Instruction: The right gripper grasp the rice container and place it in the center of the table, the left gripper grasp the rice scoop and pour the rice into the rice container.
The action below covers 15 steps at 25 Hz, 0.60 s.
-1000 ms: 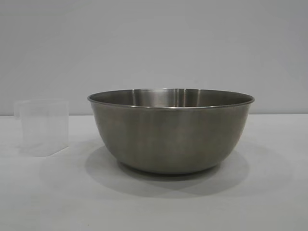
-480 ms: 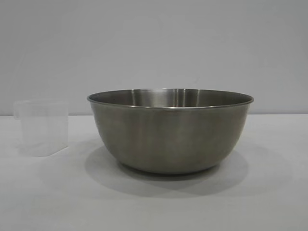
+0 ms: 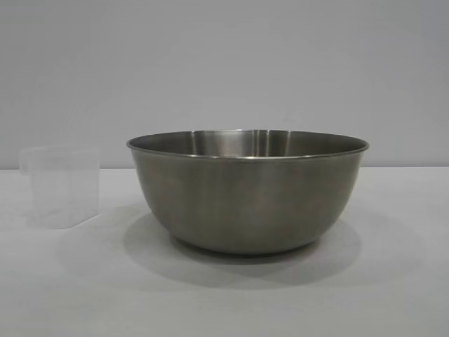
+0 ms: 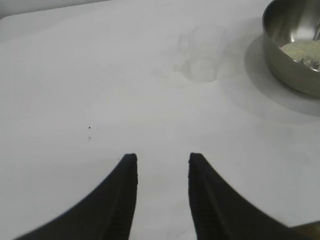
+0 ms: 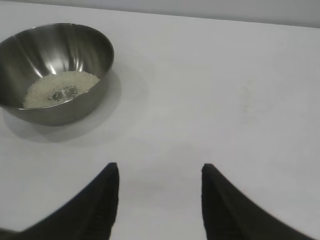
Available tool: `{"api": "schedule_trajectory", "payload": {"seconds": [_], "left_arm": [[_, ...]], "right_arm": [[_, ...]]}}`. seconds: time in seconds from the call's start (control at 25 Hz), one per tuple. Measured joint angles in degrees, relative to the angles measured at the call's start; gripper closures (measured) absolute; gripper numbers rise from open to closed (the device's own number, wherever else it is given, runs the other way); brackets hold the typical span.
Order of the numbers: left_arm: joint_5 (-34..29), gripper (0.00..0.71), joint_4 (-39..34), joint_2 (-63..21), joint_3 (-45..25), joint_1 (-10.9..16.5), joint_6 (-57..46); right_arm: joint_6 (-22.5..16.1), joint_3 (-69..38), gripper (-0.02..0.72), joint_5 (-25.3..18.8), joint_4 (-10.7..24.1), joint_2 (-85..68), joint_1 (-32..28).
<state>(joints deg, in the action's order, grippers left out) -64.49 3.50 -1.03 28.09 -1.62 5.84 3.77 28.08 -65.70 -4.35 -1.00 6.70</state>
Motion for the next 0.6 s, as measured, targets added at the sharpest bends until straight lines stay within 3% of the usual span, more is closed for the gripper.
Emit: {"api": "schedule_trajectory", "payload": {"seconds": [0.16, 0.6], "left_arm": [[0.0, 0.483, -0.1, 0.0, 0.0, 2.0, 0.0], [0.0, 0.483, -0.1, 0.0, 0.0, 2.5, 0.0]], "right_arm": [[0.0, 0.0, 0.348, 0.0, 0.0, 0.0, -4.9], [0.0, 0.0, 0.348, 0.0, 0.0, 0.0, -5.2]]}}
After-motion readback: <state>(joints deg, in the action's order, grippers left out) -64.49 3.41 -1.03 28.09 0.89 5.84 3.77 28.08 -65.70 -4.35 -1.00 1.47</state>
